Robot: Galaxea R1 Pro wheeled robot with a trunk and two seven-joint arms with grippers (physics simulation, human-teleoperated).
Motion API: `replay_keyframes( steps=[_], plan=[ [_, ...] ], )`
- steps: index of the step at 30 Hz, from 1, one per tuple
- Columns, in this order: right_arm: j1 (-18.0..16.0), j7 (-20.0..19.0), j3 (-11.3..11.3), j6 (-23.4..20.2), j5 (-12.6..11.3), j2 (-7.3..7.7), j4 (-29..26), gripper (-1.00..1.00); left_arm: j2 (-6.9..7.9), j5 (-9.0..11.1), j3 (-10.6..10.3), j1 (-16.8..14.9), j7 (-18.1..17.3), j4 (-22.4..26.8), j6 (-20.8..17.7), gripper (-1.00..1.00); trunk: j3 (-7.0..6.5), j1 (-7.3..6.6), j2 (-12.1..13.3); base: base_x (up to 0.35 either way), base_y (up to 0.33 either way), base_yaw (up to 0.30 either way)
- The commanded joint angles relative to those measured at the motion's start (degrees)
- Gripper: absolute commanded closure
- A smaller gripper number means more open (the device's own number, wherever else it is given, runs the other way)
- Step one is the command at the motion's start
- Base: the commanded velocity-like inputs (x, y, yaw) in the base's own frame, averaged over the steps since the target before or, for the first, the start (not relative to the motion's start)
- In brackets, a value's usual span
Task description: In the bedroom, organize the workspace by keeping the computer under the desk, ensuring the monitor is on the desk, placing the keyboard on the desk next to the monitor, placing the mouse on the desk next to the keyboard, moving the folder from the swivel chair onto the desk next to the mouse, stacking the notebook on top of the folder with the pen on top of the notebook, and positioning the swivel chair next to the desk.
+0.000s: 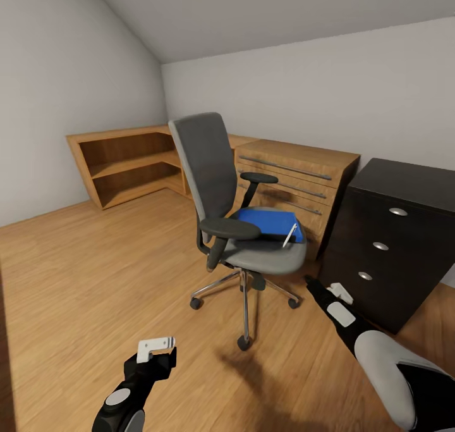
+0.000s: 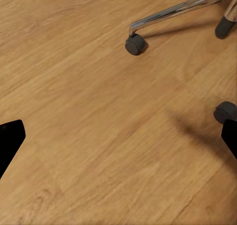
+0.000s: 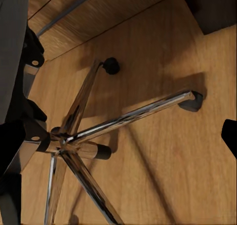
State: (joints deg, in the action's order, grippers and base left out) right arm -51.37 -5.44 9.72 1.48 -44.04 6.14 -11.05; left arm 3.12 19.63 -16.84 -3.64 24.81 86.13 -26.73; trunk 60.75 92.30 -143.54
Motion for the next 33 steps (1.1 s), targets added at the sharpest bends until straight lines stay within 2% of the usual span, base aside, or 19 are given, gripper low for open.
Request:
replay_keyframes(
  steps=[1, 7, 18, 26, 33],
  plan=[
    [0.0, 1.4, 0.2, 0.2, -0.4, -0.05, -0.8, -1.0, 0.06, 0.6, -0.2, 0.0, 0.6, 0.1, -0.1, -1.0, 0.05, -0.01, 0.0, 0.0, 0.0, 0.0],
    [0.0, 5.6, 0.1, 0.3, -0.4, -0.29, -3.8, -1.0, 0.09, 0.6, -0.2, 0.0, 0.5, 0.0, -0.1, -1.0, 0.05, -0.01, 0.0, 0.0, 0.0, 0.0],
    [0.0, 5.7, 0.0, 0.6, -0.2, -0.51, -4.2, -1.0, 0.04, 0.6, -0.2, 0.0, 0.6, -0.1, -0.1, -1.0, 0.05, -0.01, 0.0, 0.0, 0.0, 0.0],
    [0.0, 5.8, -0.3, 4.0, 0.0, -0.66, -4.0, -1.0, 0.04, 0.6, -0.2, 0.0, 0.6, -0.3, -0.1, -1.0, 0.05, -0.01, 0.0, 0.001, 0.0, 0.0],
    [0.0, 5.8, -0.3, 4.4, 0.2, -1.71, -4.0, -1.0, 0.04, 0.5, -0.2, 0.0, 0.6, -0.3, -0.1, -1.0, 0.05, -0.01, 0.0, 0.172, 0.0, 0.0]
  ],
)
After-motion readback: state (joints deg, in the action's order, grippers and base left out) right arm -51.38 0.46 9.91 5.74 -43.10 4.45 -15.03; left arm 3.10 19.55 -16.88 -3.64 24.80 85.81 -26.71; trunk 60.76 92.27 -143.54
